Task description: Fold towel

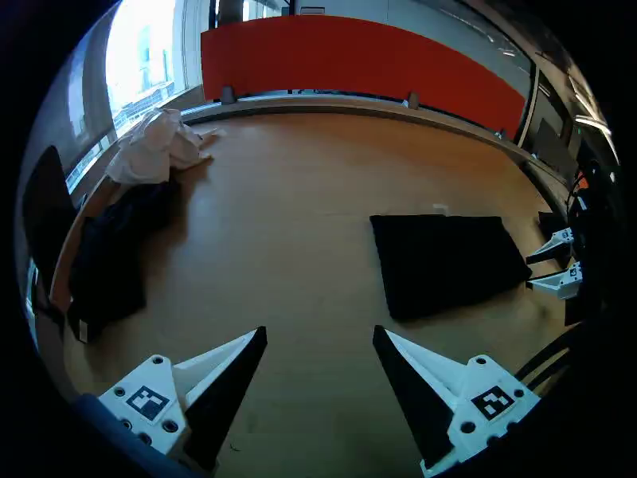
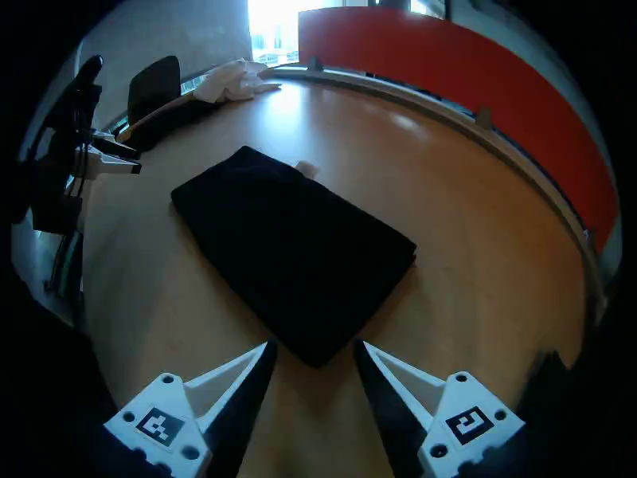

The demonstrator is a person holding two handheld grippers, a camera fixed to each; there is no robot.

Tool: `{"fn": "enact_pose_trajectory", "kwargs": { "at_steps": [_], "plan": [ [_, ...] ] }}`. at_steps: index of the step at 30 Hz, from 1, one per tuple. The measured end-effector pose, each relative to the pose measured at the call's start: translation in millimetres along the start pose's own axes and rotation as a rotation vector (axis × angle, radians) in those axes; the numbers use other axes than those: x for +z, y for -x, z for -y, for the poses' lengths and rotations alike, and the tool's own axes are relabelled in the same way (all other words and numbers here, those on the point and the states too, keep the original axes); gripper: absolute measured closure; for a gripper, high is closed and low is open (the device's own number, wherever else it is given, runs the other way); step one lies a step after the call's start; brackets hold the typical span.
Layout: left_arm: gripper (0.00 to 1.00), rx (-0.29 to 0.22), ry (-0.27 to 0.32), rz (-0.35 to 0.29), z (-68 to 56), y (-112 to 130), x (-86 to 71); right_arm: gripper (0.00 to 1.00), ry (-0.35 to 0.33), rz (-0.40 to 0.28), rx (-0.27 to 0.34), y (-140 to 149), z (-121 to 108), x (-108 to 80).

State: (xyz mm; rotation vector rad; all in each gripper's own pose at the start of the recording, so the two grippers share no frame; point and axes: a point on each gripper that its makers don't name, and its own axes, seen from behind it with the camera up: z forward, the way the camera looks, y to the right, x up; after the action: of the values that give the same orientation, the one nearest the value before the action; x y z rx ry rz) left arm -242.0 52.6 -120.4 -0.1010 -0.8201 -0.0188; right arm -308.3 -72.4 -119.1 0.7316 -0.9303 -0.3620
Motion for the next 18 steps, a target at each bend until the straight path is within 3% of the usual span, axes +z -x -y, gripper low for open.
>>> {"fn": "enact_pose_trajectory", "kwargs": {
  "at_steps": [8,16,18],
  "plan": [
    [0.00,-0.005,-0.006,0.000,5.3,1.7,-4.7,0.61,-0.019,0.029,0.010,7.4,2.3,2.8],
    [0.00,-0.003,-0.010,0.002,7.9,3.7,-6.0,0.81,-0.010,0.027,-0.004,6.0,1.6,2.3],
    [0.00,-0.003,-0.010,0.003,8.4,3.9,-6.0,0.90,-0.004,0.024,-0.005,4.9,0.2,1.9]
  ]
}}
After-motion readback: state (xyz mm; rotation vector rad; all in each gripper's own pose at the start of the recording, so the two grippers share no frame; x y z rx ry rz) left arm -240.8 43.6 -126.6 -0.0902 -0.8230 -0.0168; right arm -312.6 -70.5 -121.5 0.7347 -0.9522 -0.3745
